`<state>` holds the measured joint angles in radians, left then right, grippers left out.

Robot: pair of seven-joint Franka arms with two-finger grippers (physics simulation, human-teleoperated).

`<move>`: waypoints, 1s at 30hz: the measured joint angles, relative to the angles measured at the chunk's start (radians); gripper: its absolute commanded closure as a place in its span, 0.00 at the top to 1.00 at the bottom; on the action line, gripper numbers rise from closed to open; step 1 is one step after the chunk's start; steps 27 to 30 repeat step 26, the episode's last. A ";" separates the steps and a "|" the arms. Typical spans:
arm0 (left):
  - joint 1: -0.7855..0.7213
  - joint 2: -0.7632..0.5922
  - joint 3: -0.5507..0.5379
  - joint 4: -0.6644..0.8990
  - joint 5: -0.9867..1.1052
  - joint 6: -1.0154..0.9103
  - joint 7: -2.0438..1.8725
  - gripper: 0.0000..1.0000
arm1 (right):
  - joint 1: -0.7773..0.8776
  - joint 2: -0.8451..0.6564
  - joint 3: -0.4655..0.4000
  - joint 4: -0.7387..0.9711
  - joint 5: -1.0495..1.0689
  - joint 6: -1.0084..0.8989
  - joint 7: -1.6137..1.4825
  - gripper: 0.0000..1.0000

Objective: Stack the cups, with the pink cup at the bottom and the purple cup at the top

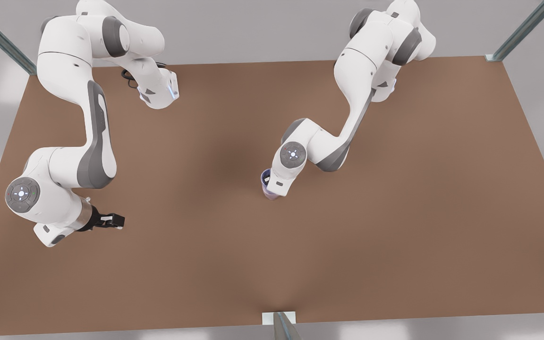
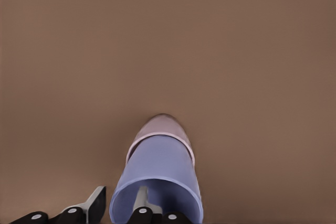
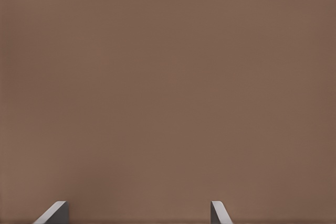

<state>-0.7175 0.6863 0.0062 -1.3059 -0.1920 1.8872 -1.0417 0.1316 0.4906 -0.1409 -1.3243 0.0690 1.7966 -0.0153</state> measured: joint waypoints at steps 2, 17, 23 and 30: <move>0.001 -0.002 0.000 0.000 0.000 0.000 -0.002 0.45 | -0.001 0.000 0.000 0.000 0.000 0.000 0.000 1.00; 0.418 -0.354 0.117 0.030 0.086 -0.322 0.210 1.00 | 0.000 0.002 0.000 0.000 -0.001 0.001 -0.001 1.00; 0.490 -0.405 0.094 -0.065 0.157 -0.385 0.464 1.00 | 0.000 0.002 0.000 -0.001 -0.001 0.002 -0.001 1.00; 0.489 -0.383 0.093 -0.045 0.163 -0.407 0.563 1.00 | 0.001 0.002 0.000 0.000 -0.001 0.002 -0.001 1.00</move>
